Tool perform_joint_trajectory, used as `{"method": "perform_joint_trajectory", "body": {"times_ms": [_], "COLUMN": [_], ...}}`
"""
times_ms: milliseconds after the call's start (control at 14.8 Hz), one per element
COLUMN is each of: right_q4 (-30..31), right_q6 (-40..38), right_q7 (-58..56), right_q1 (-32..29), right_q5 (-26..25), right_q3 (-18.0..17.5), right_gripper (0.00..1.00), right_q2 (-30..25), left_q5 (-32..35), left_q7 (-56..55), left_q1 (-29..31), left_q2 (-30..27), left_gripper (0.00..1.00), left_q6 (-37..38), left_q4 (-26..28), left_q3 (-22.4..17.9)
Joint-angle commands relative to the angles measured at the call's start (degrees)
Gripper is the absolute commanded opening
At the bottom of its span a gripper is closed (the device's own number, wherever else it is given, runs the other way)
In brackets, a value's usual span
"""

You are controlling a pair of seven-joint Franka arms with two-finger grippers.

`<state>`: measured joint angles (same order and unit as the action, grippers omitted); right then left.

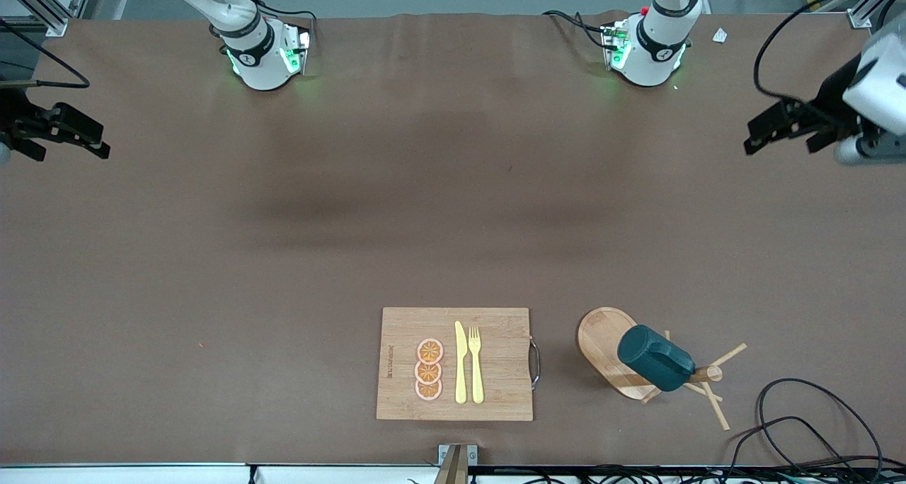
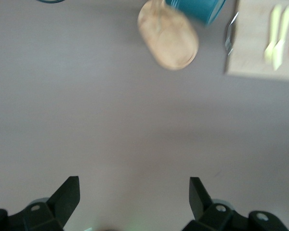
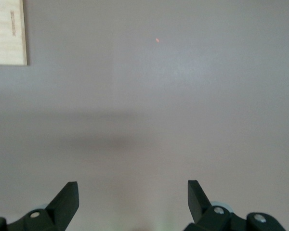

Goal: Transfer cup from left to right arm and place

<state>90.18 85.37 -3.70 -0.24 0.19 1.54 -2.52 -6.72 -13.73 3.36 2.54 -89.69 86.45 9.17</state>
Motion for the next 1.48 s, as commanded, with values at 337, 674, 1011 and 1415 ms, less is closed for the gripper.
{"method": "perform_joint_trajectory", "body": {"times_ms": [337, 674, 1011, 1415], "right_q4": [-1.14, -1.41, -1.41, -1.32], "right_q6": [-1.7, -1.26, -0.04, 1.11], "right_q7": [-0.87, -1.22, -1.14, -1.14], "right_q1": [0.06, -0.29, -0.29, -1.08], "right_q5": [0.07, -0.02, -0.28, -0.72], "right_q3": [-0.49, -0.23, -0.14, -0.05], "right_gripper": [1.0, 1.0, 1.0, 1.0], "right_q2": [-0.73, -0.64, -0.55, -0.29], "left_q5": [-4.35, -4.44, -4.53, -10.15], "left_q7": [-22.64, -36.44, -38.82, -42.16], "left_q1": [-1.08, -2.74, -2.92, -3.45], "left_q2": [15.73, 23.91, 29.18, 32.44], "left_gripper": [1.0, 1.0, 1.0, 1.0], "left_q6": [-21.65, -29.56, -37.56, -42.67], "left_q4": [-6.56, -10.17, -10.34, -10.61], "left_q3": [1.2, 1.55, 1.64, 1.64]}}
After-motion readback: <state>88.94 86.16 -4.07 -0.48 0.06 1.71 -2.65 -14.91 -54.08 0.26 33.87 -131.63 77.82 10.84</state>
